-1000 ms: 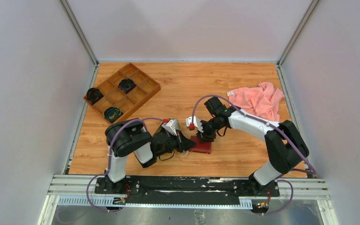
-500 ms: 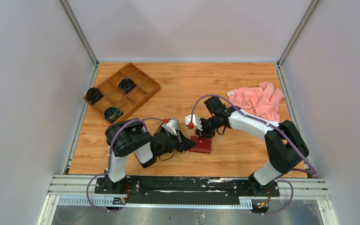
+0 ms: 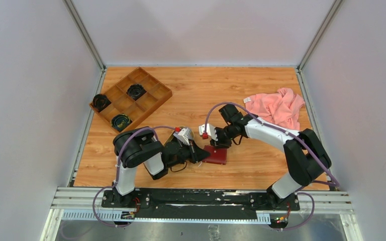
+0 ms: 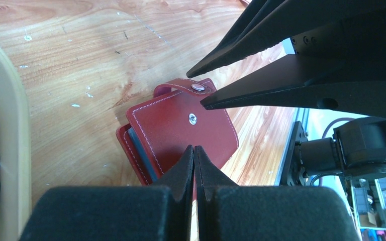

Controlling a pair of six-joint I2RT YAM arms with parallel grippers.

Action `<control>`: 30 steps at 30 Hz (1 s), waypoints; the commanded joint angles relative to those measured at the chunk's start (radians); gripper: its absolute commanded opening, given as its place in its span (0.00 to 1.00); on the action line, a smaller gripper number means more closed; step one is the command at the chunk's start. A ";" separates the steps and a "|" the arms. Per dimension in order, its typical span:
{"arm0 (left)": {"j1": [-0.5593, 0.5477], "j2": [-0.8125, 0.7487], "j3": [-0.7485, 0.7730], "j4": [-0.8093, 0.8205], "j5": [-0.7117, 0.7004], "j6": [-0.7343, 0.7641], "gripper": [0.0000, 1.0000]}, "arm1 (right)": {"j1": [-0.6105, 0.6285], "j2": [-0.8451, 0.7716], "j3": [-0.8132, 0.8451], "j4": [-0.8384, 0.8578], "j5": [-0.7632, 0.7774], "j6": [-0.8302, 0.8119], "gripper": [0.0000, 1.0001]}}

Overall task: Put the credit cards into the card holder
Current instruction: Close the card holder at the center of the board.

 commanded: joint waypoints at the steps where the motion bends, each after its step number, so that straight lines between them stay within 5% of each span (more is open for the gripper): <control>1: 0.009 0.019 0.001 0.026 -0.009 0.018 0.00 | -0.007 -0.025 -0.024 -0.032 0.014 -0.035 0.30; 13: 0.009 0.020 0.002 0.027 -0.006 0.018 0.00 | -0.018 -0.046 -0.037 -0.035 0.005 -0.061 0.26; 30: 0.009 0.023 0.004 0.028 -0.005 0.018 0.00 | -0.018 -0.045 -0.037 -0.045 -0.007 -0.071 0.00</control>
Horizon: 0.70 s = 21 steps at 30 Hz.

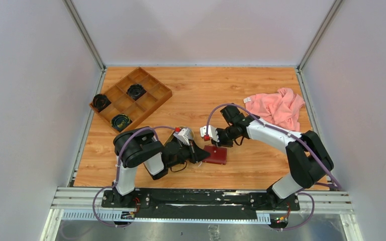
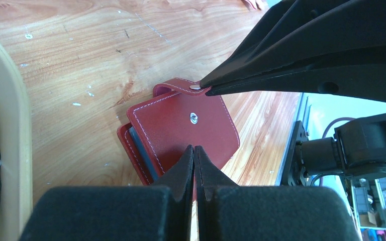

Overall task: Put the credit cards into the card holder
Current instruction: Close the card holder at the center of the board.

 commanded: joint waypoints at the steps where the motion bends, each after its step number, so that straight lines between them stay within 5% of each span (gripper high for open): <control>1: 0.009 0.019 0.004 0.028 -0.005 0.018 0.00 | -0.007 -0.028 -0.020 -0.040 -0.019 -0.021 0.00; 21: 0.009 0.025 0.011 0.022 0.002 0.019 0.00 | 0.094 -0.008 -0.059 -0.067 0.032 -0.045 0.00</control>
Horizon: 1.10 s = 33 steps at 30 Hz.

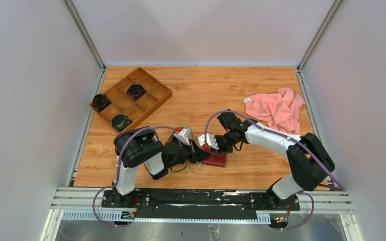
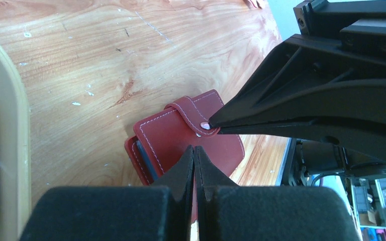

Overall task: Put the credit cards into the card holder
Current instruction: Close the card holder at the center of the board.

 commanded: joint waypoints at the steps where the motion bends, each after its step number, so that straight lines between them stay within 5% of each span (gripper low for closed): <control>1: 0.009 0.020 0.010 0.021 -0.001 0.019 0.00 | 0.033 0.020 -0.017 -0.032 0.022 -0.014 0.00; 33: 0.009 0.023 0.007 0.025 -0.004 0.018 0.00 | 0.141 0.089 -0.013 -0.030 0.149 -0.007 0.00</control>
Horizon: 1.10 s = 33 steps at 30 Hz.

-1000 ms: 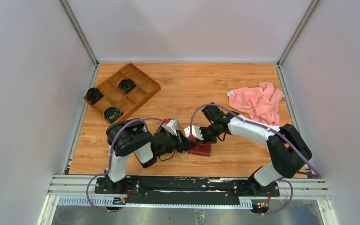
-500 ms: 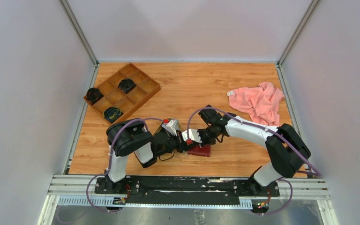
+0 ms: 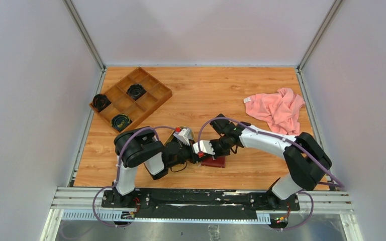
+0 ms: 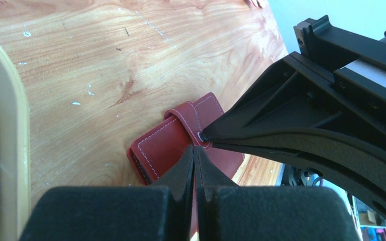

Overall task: Put the credit cards into the card holder
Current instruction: Close the card holder at the center of the board.

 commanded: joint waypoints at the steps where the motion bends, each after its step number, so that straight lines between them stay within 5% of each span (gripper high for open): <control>1: 0.009 0.021 0.006 0.024 -0.007 0.017 0.00 | 0.035 0.067 -0.016 -0.033 0.023 0.008 0.00; 33: 0.009 -0.044 -0.090 0.007 -0.209 -0.013 0.00 | 0.079 0.278 0.147 -0.187 0.092 0.025 0.00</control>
